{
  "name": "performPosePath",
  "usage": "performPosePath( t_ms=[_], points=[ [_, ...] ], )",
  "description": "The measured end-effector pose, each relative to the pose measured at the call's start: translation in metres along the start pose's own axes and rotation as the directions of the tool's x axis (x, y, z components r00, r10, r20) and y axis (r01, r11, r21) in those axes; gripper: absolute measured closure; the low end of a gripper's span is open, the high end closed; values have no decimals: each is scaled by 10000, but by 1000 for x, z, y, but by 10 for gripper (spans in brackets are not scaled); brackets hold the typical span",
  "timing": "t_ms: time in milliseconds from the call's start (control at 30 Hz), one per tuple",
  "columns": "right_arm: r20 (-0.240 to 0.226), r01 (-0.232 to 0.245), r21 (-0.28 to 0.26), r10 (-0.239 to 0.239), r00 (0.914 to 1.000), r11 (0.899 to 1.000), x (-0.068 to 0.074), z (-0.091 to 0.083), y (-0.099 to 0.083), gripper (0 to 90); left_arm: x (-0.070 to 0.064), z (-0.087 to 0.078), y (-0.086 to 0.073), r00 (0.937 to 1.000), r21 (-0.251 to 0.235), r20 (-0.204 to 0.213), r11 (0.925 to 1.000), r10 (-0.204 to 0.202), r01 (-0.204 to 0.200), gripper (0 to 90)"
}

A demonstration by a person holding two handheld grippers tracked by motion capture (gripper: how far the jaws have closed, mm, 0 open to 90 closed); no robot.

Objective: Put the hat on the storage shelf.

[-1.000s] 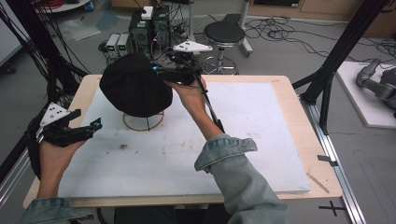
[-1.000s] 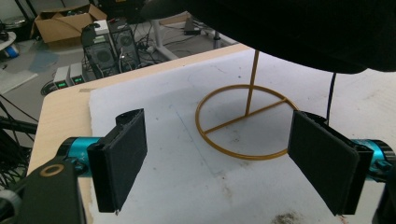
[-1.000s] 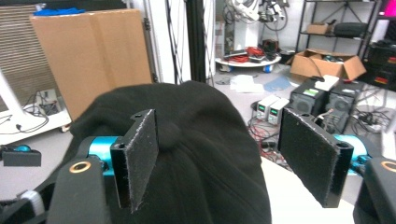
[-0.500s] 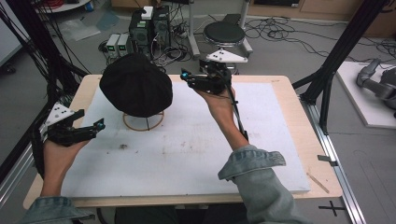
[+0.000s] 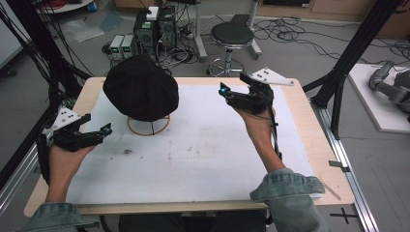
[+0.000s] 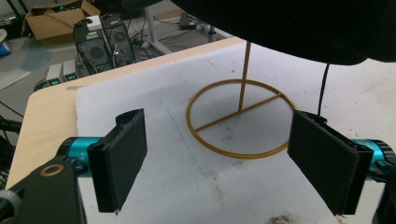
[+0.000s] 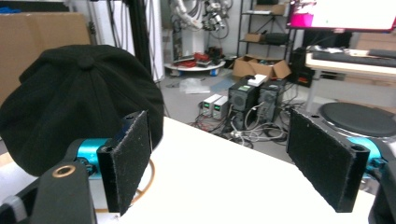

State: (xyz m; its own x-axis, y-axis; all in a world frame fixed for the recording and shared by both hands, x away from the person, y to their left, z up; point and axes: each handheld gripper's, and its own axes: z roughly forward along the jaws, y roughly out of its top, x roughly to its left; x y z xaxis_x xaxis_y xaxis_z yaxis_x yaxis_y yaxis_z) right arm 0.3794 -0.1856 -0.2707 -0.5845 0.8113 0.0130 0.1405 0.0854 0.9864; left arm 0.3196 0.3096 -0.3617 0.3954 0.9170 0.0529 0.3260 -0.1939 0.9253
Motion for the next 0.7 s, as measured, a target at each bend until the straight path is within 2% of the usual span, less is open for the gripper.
performPosePath(
  t_ms=[200,333,700],
  points=[
    [435,-44,72,41,9990,10000,-12,-27,-15,221,-2,2,0,10000,51,66,10000,56,-56,202],
    [748,-255,113,246,9969,9996,-21,-42,-27,220,-4,4,-1,9999,96,80,9999,61,-62,201],
    [1286,-598,205,567,9901,9980,-33,-71,-61,218,-8,9,-4,9999,58,109,10000,76,-76,201]
  ],
)
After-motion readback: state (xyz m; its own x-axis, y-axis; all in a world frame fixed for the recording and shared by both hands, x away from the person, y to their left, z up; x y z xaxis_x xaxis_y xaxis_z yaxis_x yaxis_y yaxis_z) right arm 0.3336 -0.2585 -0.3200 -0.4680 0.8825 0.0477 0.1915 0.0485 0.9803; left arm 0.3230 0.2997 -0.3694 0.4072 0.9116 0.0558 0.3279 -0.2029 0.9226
